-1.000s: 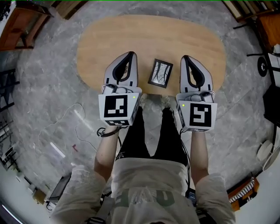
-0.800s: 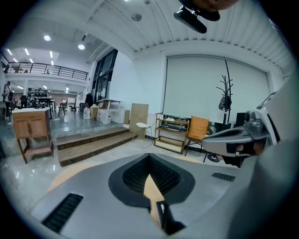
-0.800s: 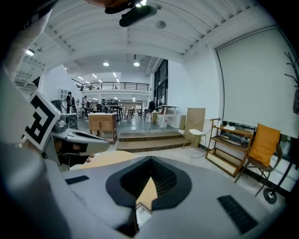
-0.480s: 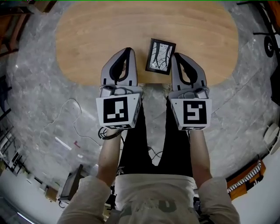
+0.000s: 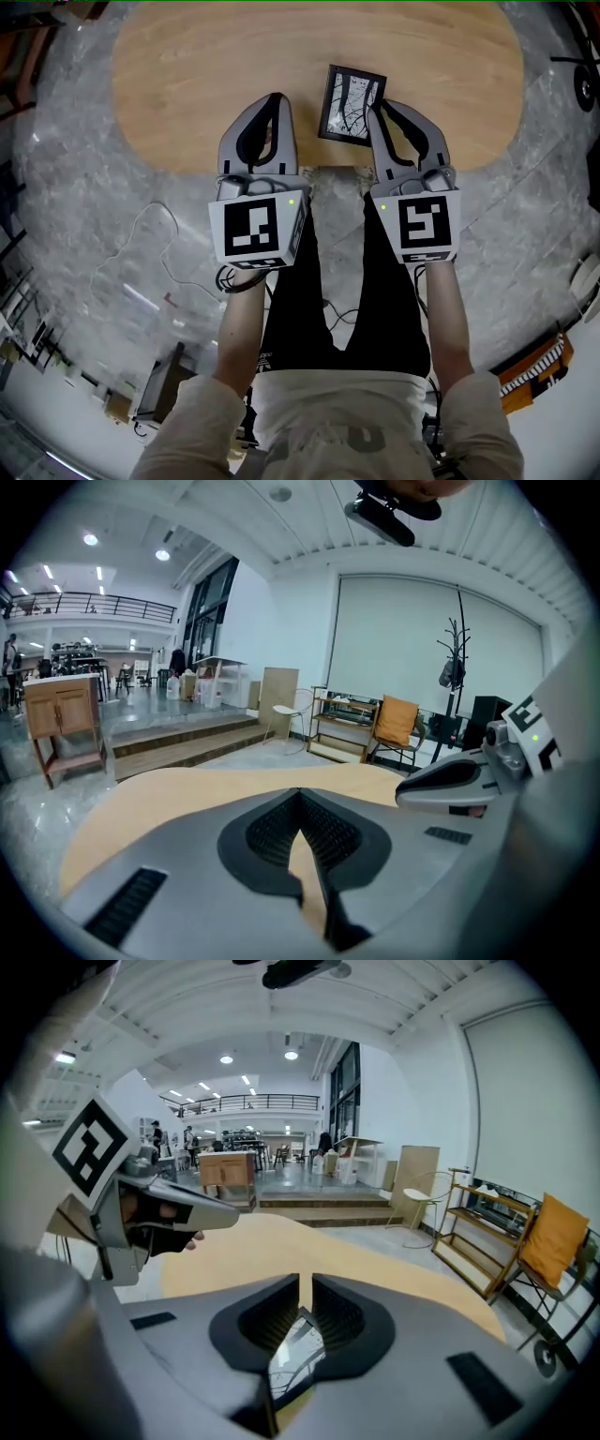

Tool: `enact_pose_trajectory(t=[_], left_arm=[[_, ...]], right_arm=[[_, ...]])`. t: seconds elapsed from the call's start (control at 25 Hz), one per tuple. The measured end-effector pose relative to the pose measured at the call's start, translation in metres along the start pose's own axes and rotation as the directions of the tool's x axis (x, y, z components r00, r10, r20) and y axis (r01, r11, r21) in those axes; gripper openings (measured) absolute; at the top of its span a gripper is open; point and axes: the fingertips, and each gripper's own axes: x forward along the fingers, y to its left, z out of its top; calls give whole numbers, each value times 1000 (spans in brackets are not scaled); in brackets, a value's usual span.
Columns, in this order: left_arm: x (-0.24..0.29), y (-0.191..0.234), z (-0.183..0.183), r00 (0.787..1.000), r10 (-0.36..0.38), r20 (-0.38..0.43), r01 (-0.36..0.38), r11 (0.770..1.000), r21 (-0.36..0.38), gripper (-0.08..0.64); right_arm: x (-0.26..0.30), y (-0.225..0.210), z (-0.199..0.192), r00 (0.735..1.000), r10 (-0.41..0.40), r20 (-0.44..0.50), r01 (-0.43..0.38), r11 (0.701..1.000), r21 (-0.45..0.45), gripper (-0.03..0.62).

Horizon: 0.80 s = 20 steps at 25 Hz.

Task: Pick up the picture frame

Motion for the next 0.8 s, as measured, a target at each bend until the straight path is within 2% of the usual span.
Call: enact_pose_trajectory(t=[0.04, 0.16, 0.24, 0.36, 0.44, 0.6, 0.8], left_arm=[[1, 1, -1, 1000, -1, -2, 1, 1000, 1, 9], [1, 5, -6, 1000, -3, -10, 3, 1000, 3, 9], [1, 7, -10, 1000, -1, -18, 1, 1000, 3, 9], [0, 9, -17, 999, 3, -35, -3, 1000, 2, 9], [0, 10, -21, 999, 2, -43, -2, 1000, 2, 9], [0, 14, -29, 998, 0, -59, 0, 1000, 5, 9], [-1, 17, -37, 997, -3, -78, 3, 1000, 5, 9]], right_arm=[[3, 6, -5, 999, 28, -21, -28, 999, -18, 42], [12, 34, -28, 981, 147, -128, -159, 984, -84, 200], [18, 57, -50, 950, 233, -211, -269, 949, -167, 371], [24, 82, -84, 910, 252, -329, -361, 872, -330, 455], [28, 91, -107, 892, 226, -393, -386, 831, -399, 477], [40, 100, -153, 854, 153, -498, -410, 786, -462, 505], [50, 98, -194, 816, 56, -576, -400, 773, -493, 506]])
